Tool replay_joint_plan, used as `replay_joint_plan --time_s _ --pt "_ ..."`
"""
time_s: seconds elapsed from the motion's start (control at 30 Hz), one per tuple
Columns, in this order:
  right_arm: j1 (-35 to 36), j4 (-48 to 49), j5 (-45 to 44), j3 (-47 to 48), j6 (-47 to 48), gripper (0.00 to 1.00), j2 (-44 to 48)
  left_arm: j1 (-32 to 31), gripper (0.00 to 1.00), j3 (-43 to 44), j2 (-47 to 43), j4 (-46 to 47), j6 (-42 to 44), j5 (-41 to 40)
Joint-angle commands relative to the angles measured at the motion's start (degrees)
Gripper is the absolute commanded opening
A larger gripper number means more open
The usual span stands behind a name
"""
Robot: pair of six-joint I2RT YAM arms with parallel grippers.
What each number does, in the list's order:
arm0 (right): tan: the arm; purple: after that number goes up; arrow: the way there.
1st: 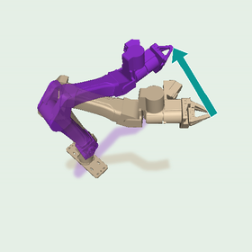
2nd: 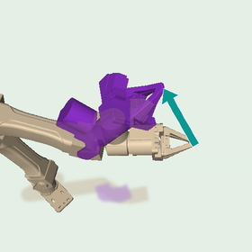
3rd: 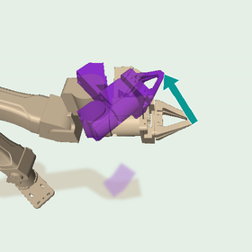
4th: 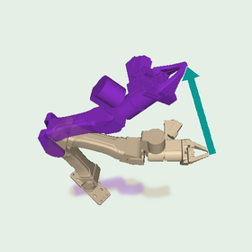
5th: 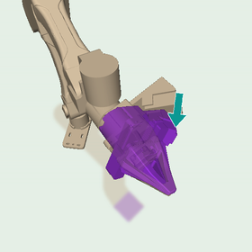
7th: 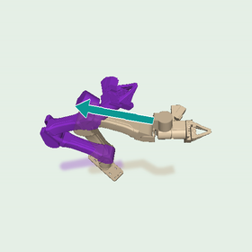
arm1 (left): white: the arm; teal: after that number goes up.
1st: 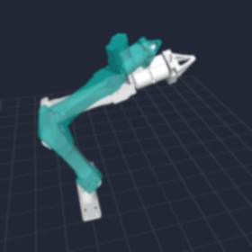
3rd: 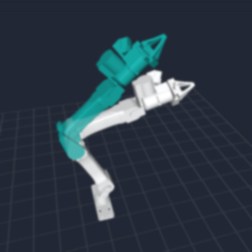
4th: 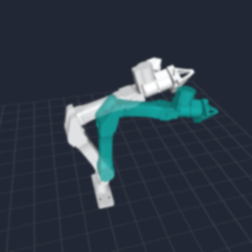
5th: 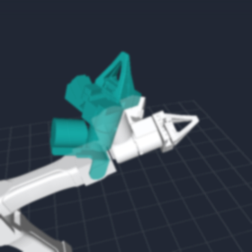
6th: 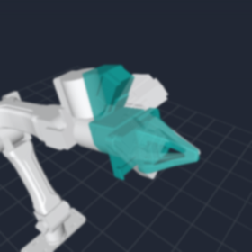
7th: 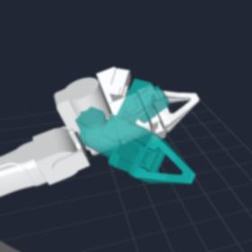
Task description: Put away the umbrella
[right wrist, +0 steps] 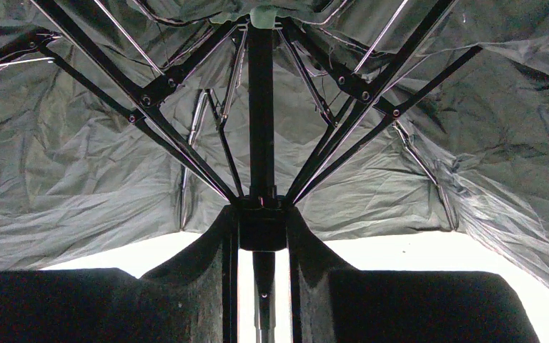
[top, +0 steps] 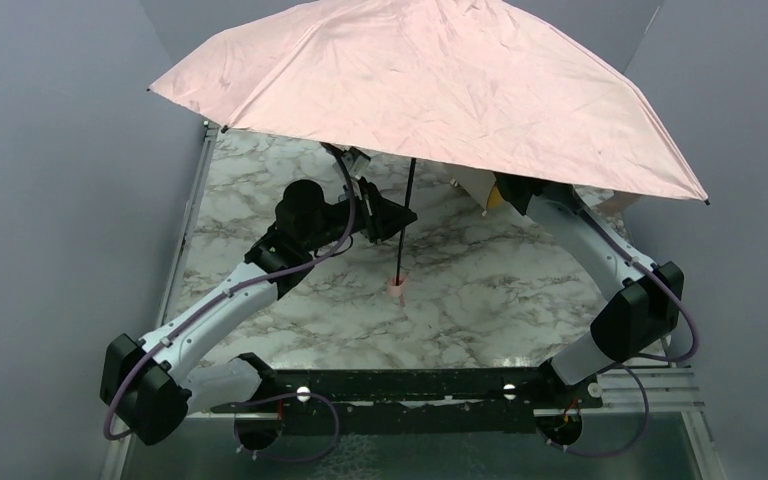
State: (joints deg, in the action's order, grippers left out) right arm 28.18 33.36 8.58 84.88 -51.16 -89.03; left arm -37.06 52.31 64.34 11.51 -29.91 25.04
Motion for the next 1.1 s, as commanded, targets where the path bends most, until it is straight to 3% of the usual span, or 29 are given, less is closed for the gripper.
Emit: replay_joint_plan --time_s 0.0,0.03,0.27,0.67,1.07 --pt "0.1 2.8 -0.9 2.5 -0.3 0.0 0.2 -0.7 0.09 0.0 1.1 1.7 -0.4 1.4" --pt "0.1 2.5 -0.9 2.2 -0.1 0.0 0.5 -0.7 0.0 0.5 1.2 1.7 -0.6 1.4" --pt "0.2 -2.8 0.4 0.9 5.1 0.01 2.3 -0.7 0.0 5.0 1.9 5.1 -2.6 -4.4" --pt "2.3 -6.4 3.4 -7.7 7.7 0.01 4.2 2.8 0.0 28.6 8.2 2.4 2.6 -12.7" --pt "5.4 -6.1 5.6 -14.4 6.4 0.0 4.1 7.3 0.0 30.9 10.6 6.1 -0.3 -11.0"
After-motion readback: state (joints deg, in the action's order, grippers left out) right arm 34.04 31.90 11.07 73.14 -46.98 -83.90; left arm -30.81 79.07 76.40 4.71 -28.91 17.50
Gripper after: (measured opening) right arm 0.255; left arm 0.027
